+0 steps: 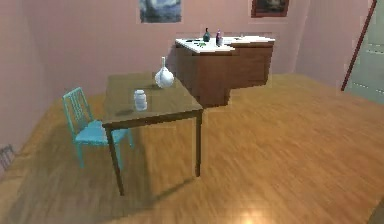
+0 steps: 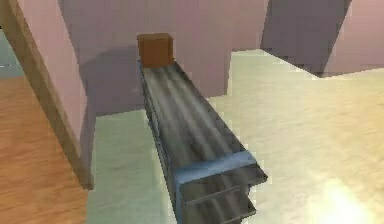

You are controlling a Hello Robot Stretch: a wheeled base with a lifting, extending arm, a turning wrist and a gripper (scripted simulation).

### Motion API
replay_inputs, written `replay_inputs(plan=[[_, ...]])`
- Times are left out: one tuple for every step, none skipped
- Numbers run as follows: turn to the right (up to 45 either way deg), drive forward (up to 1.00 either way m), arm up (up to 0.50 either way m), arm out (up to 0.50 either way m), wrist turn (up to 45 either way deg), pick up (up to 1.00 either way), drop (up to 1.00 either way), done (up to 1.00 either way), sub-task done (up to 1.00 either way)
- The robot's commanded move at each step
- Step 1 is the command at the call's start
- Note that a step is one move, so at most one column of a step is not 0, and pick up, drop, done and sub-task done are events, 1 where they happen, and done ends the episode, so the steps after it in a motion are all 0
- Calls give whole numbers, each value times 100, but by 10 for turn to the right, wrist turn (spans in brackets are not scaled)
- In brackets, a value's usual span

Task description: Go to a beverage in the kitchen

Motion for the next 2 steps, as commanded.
replay_inputs(plan=[[0,85,0,0,0,0,0,0,0],[-300,0,0,0,0,0,0,0,0]])
